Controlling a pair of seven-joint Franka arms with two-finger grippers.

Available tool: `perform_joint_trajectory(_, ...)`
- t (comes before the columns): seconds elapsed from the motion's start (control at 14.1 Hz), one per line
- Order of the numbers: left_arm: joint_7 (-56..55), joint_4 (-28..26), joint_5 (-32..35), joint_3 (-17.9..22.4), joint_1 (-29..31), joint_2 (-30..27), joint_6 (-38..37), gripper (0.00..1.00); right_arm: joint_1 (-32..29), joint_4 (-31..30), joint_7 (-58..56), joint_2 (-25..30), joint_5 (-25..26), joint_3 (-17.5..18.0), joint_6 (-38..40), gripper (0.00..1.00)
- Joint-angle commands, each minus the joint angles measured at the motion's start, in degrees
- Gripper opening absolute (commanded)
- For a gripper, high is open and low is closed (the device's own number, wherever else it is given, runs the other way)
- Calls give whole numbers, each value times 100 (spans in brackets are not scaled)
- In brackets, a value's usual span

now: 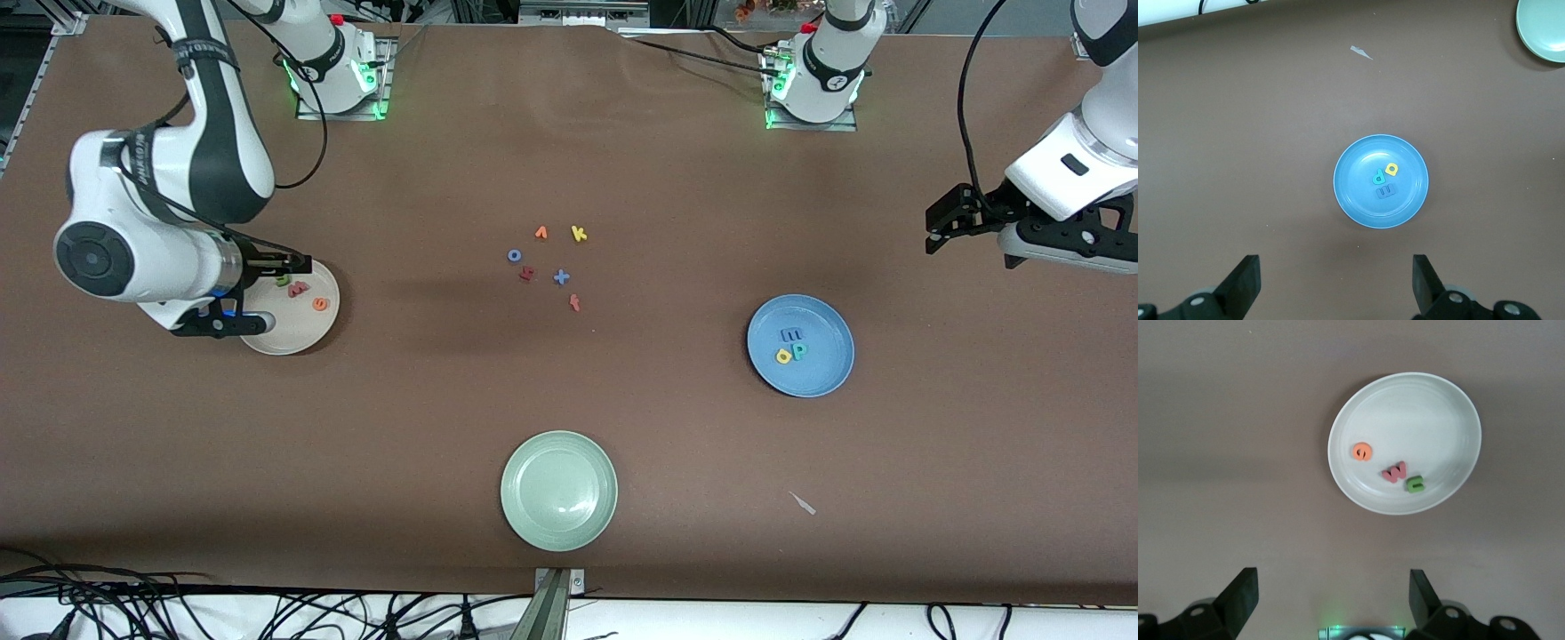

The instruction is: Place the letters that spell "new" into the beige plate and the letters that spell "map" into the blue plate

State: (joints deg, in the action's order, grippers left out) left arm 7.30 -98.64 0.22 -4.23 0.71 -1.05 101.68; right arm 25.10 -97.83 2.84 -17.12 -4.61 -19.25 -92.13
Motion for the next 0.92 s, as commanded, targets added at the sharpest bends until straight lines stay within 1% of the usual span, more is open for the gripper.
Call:
perform_joint_trajectory(0.0,-53,196,93,10,-18,88,-236,100,-162,123,-116,384,-31,44,300,100)
perform_joint_trajectory(0.07,-45,196,93,10,-18,88,-262,100,-381,89,-178,559,-22,201,327,100)
perform_joint_trajectory(0.21,-36,196,101,10,-27,79,-272,100,-1222,44,-327,850,4,998,440,100)
perform_joint_trajectory(0.28,-36,196,101,1,-27,79,-280,100,-1488,44,-389,964,21,1272,441,100)
perform_joint_trajectory(0.5,-27,196,93,-7,-27,79,-289,100,-1534,79,-398,1246,302,1328,625,100)
perform_joint_trajectory(0.71,-36,196,101,-7,-36,88,-289,100,-1779,123,-398,1457,320,1511,661,100)
perform_joint_trajectory(0.85,-45,240,93,-7,-45,88,-289,100,-1964,184,-398,1624,338,1652,844,100)
